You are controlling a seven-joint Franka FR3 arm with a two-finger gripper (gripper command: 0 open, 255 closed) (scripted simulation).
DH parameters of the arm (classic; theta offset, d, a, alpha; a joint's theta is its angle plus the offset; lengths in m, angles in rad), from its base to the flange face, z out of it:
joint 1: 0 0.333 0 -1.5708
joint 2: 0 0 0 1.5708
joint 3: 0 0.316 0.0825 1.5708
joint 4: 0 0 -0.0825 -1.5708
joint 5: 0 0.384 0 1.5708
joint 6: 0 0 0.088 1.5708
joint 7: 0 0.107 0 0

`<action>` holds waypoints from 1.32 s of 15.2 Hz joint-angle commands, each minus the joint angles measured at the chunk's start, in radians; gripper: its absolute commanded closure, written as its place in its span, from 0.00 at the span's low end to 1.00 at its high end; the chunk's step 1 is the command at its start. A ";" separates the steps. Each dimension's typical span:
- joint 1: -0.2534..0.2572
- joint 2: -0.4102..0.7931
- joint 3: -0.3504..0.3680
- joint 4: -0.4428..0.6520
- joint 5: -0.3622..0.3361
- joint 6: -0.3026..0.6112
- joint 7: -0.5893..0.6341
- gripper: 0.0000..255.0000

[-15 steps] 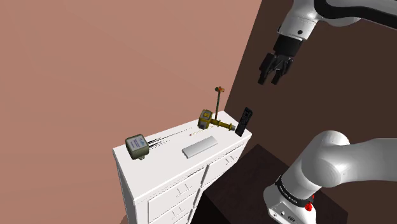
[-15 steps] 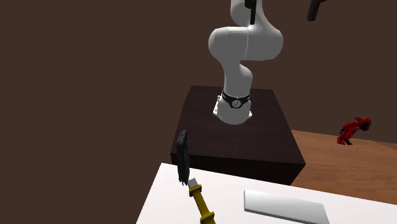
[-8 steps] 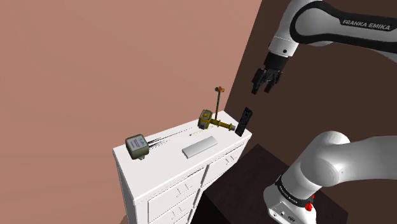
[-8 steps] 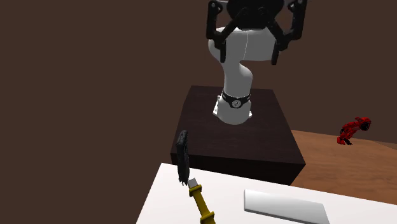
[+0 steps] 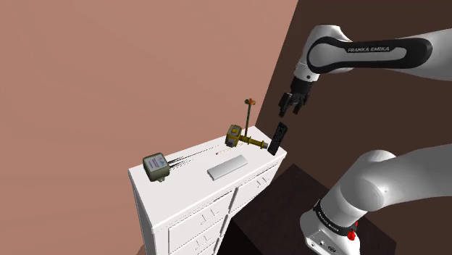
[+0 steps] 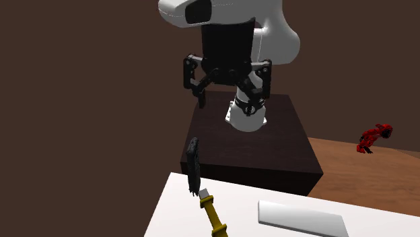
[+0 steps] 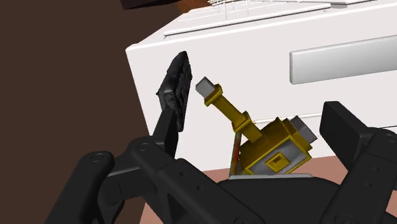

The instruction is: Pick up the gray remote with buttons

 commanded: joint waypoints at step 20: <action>-0.039 0.313 -0.107 -0.061 -0.066 0.381 -0.082 1.00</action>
